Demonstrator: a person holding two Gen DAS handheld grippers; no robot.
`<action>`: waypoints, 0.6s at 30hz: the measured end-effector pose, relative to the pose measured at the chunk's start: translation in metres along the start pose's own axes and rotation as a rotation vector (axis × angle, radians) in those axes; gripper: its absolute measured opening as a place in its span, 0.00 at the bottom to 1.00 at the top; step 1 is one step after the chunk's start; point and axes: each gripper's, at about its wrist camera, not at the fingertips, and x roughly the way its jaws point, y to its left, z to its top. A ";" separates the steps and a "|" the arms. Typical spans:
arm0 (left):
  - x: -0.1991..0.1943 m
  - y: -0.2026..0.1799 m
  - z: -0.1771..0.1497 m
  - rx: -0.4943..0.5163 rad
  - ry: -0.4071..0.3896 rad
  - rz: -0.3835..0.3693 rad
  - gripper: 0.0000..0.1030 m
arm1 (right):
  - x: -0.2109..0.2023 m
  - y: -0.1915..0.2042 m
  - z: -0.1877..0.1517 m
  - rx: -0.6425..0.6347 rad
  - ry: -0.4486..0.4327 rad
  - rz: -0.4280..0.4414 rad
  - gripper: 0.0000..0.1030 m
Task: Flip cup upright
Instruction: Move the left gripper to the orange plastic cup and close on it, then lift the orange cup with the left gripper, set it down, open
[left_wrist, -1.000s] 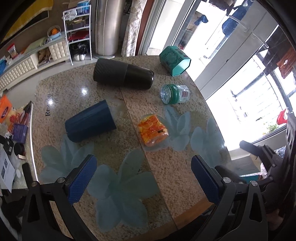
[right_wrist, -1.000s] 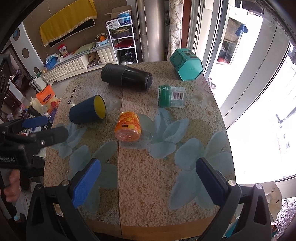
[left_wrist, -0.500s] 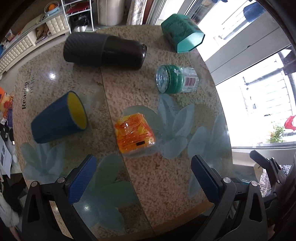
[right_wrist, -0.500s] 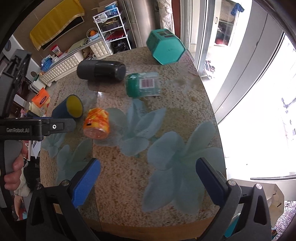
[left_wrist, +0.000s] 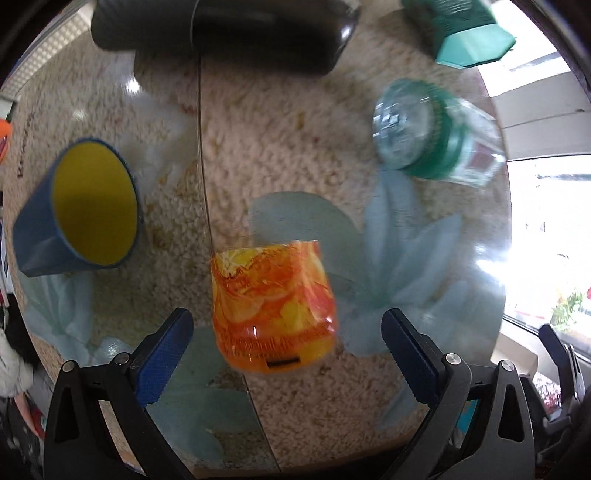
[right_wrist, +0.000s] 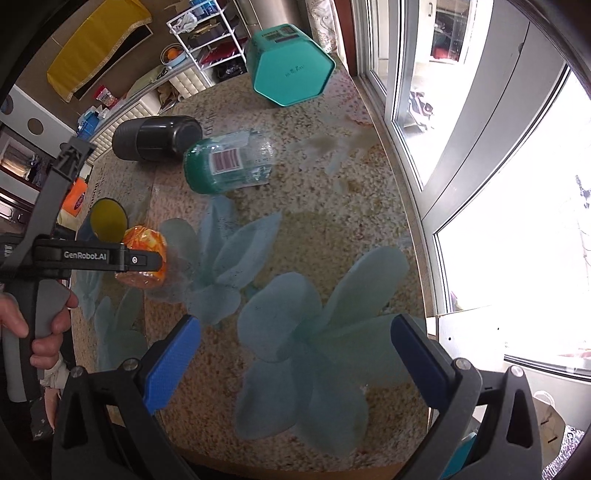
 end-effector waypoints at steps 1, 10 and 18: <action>0.005 0.002 0.001 -0.013 0.006 0.010 0.99 | 0.001 -0.002 0.002 -0.001 0.003 0.002 1.00; 0.033 0.014 0.005 -0.065 0.057 0.026 0.82 | 0.008 -0.014 0.006 -0.001 0.028 0.014 1.00; 0.045 0.027 0.007 -0.075 0.041 -0.005 0.68 | 0.005 -0.013 0.007 0.000 0.019 0.001 1.00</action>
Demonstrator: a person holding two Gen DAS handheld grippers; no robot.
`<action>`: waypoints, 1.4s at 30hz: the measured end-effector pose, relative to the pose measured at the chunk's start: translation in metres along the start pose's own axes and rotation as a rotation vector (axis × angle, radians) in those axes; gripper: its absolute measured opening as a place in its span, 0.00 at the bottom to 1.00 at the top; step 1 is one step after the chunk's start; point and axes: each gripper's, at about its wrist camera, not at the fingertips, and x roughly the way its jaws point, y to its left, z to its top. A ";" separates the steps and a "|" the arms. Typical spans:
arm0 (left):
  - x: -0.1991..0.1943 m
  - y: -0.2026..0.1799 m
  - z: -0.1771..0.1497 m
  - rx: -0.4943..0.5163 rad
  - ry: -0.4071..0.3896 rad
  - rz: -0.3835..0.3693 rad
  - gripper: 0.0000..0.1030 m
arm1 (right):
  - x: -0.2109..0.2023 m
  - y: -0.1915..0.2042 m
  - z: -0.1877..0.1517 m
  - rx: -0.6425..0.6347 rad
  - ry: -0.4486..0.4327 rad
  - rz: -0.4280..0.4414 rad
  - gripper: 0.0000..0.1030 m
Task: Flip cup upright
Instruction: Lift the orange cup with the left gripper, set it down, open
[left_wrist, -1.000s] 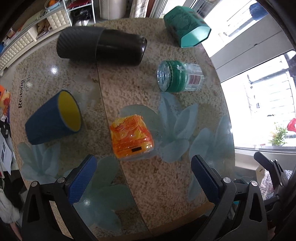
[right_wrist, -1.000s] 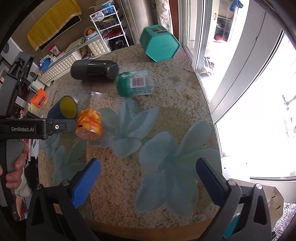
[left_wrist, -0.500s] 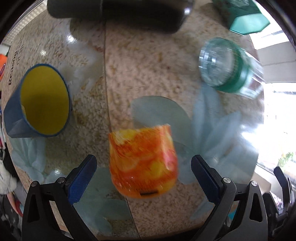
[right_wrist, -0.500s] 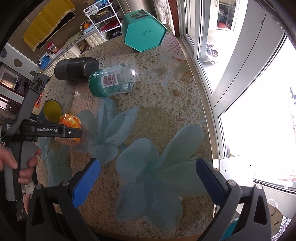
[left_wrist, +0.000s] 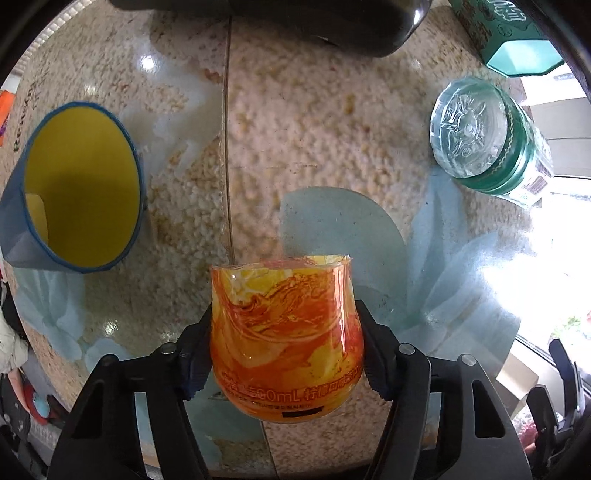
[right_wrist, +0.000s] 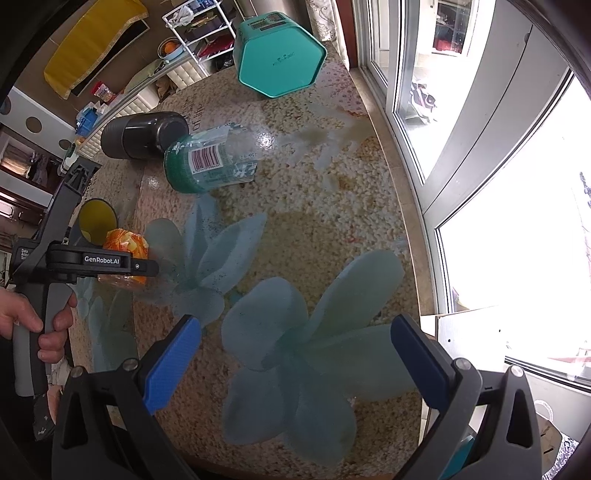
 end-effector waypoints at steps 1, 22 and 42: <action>0.001 0.004 -0.002 -0.004 0.000 -0.004 0.68 | -0.001 0.001 -0.001 0.001 -0.001 -0.002 1.00; 0.050 0.058 -0.101 -0.098 -0.023 -0.012 0.68 | 0.011 0.065 -0.014 -0.165 0.035 0.028 1.00; 0.082 0.032 -0.108 -0.103 -0.015 0.041 0.86 | 0.029 0.079 -0.025 -0.226 0.092 0.052 1.00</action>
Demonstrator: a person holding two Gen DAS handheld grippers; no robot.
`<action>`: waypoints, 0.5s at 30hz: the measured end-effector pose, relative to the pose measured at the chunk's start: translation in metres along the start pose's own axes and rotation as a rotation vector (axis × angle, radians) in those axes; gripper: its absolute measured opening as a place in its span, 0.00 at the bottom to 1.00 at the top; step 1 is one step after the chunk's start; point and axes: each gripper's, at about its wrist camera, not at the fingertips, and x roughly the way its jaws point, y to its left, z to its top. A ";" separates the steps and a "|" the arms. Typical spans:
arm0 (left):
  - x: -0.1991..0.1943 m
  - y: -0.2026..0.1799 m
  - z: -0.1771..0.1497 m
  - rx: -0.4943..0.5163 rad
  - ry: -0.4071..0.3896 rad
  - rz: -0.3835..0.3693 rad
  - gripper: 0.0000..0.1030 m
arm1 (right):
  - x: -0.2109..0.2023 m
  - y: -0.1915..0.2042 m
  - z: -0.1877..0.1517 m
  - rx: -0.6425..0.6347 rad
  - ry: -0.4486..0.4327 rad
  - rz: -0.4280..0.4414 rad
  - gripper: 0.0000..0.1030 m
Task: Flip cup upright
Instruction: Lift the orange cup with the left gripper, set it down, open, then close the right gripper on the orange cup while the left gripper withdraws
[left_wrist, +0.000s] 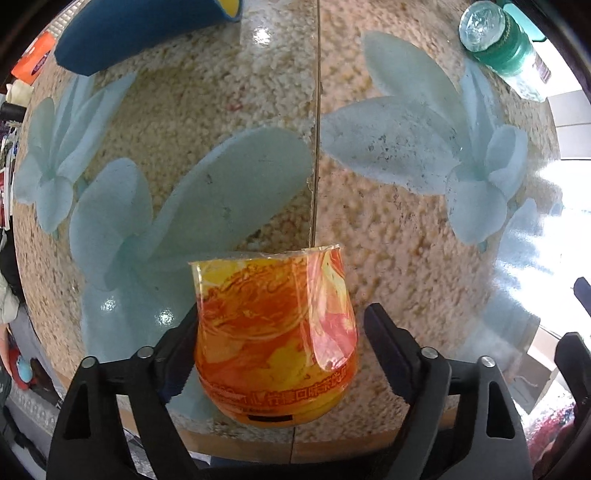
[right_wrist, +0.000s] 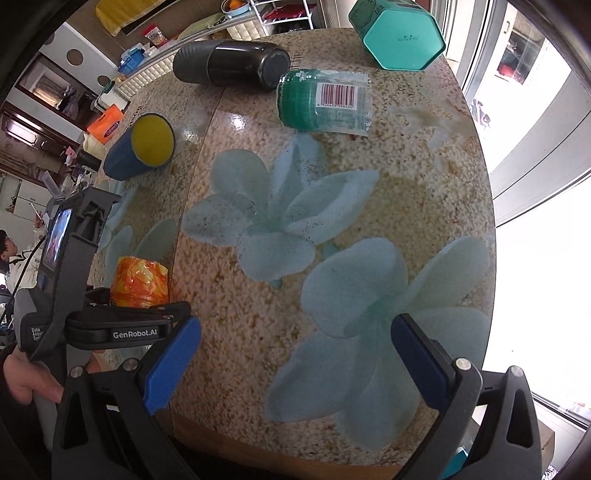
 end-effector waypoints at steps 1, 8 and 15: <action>-0.003 0.002 -0.002 0.000 0.001 -0.001 0.87 | -0.002 -0.001 -0.001 0.001 0.001 0.001 1.00; -0.027 -0.006 -0.012 0.074 -0.053 0.011 0.88 | -0.004 -0.007 -0.004 0.026 0.002 0.002 1.00; -0.048 0.002 -0.023 0.127 -0.080 -0.011 0.88 | -0.013 0.011 -0.003 0.036 -0.012 0.000 1.00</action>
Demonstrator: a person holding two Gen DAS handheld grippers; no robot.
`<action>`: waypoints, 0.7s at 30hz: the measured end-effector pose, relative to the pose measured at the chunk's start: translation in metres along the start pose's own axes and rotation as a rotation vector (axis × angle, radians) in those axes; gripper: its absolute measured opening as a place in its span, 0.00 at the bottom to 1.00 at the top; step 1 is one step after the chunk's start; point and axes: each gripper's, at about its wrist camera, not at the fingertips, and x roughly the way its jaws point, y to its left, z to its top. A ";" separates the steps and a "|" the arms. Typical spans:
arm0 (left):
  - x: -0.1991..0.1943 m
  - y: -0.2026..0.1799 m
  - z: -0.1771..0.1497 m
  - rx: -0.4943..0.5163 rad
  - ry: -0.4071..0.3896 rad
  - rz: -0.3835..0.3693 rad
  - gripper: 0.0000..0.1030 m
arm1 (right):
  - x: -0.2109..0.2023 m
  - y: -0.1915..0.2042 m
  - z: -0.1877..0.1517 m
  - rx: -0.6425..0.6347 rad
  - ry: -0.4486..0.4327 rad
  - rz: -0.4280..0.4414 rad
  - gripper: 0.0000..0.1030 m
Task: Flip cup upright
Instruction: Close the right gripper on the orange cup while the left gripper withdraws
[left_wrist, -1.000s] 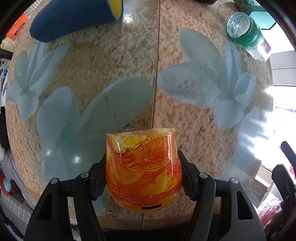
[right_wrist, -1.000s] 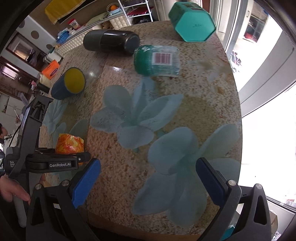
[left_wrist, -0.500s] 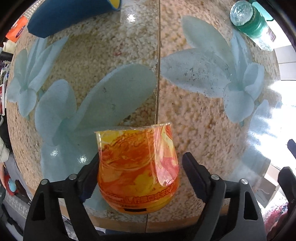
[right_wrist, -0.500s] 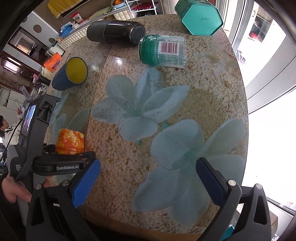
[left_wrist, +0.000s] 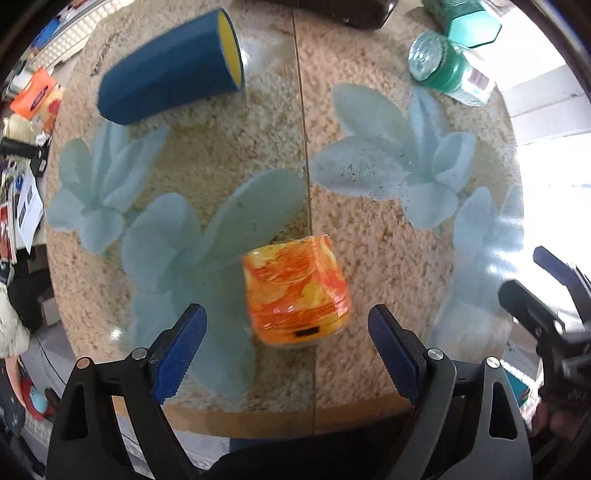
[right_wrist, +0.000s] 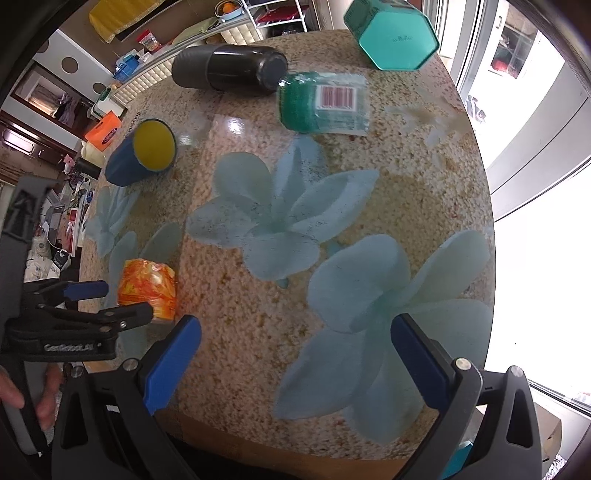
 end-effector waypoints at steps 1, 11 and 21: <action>-0.002 0.003 -0.002 0.018 -0.004 -0.005 0.88 | -0.001 0.003 0.001 0.005 -0.003 0.000 1.00; 0.001 0.069 -0.023 0.109 -0.045 -0.050 0.88 | -0.009 0.060 0.006 0.035 -0.046 -0.076 1.00; -0.045 0.140 -0.019 0.119 -0.102 -0.098 0.89 | 0.023 0.117 0.011 0.021 0.017 -0.133 1.00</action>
